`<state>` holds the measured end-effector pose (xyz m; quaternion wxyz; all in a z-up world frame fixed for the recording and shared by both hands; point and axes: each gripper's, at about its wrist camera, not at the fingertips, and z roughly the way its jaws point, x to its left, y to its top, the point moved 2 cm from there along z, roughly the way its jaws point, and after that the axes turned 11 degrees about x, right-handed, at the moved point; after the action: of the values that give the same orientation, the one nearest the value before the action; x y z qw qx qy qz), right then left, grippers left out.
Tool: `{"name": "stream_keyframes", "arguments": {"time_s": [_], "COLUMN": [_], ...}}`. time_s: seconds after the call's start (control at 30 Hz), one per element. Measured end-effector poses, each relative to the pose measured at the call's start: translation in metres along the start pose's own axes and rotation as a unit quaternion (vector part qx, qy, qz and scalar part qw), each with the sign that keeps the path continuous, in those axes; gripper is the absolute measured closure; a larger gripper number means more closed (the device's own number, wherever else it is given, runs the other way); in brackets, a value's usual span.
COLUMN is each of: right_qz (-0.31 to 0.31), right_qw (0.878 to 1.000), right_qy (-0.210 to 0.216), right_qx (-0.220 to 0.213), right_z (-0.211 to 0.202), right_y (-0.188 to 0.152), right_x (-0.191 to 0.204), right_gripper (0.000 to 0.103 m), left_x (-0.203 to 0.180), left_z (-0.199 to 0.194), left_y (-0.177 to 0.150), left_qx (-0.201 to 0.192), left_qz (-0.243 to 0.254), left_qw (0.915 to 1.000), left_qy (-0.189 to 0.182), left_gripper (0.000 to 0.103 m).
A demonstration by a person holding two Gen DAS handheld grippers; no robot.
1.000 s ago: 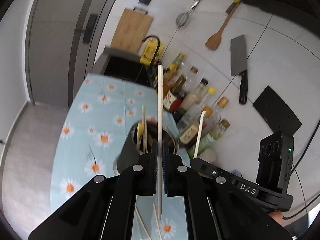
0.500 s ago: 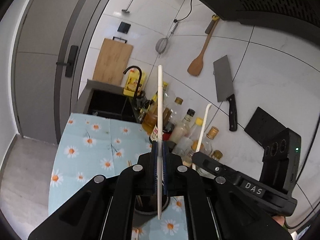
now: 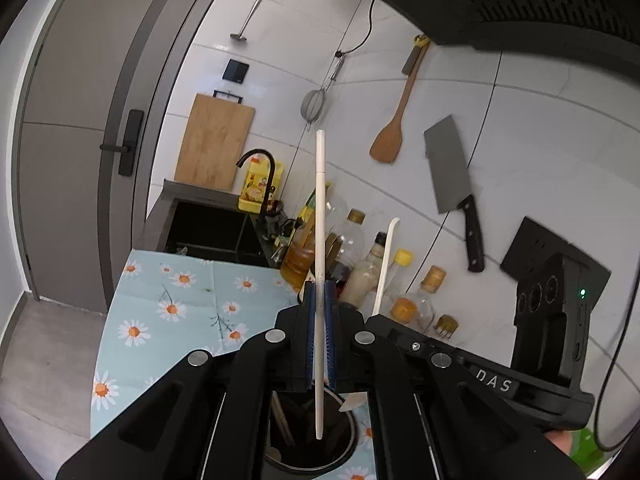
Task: Organize utensils
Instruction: 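Open both tools to drop the spoon and chopstick into the holder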
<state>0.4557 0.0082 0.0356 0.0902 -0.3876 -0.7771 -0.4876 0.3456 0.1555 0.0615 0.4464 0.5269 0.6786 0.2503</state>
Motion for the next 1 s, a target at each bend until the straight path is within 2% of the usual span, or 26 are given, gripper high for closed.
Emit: {"name": "stream_keyframes", "arguments": {"time_s": [0.2, 0.43, 0.67, 0.73, 0.83, 1.0], "right_qz": [0.004, 0.0, -0.007, -0.007, -0.004, -0.003], "right_qw": [1.0, 0.999, 0.998, 0.998, 0.999, 0.999], "right_qy": [-0.005, -0.015, -0.018, -0.015, -0.017, -0.019], "right_qx": [0.022, 0.038, 0.052, 0.054, 0.051, 0.043], "right_z": [0.015, 0.027, 0.031, 0.031, 0.027, 0.016], "right_y": [-0.011, -0.022, -0.028, -0.029, -0.028, -0.027], "right_x": [-0.007, -0.009, -0.006, -0.005, -0.005, -0.002], "right_gripper": [0.095, 0.095, 0.094, 0.091, 0.091, 0.091], "left_x": [0.007, 0.012, 0.018, 0.019, 0.021, 0.02], "left_z": [0.019, 0.031, 0.038, 0.038, 0.036, 0.026], "left_y": [-0.017, -0.035, -0.048, -0.05, -0.052, -0.051], "left_qx": [0.021, 0.034, 0.051, 0.054, 0.056, 0.049], "left_qz": [0.006, 0.012, -0.003, -0.007, -0.015, -0.019], "left_qw": [0.9997, 0.9994, 0.9987, 0.9985, 0.9983, 0.9986], "left_qy": [-0.009, 0.002, 0.004, 0.007, 0.007, 0.007], "left_gripper": [0.099, 0.099, 0.098, 0.098, 0.087, 0.087]}}
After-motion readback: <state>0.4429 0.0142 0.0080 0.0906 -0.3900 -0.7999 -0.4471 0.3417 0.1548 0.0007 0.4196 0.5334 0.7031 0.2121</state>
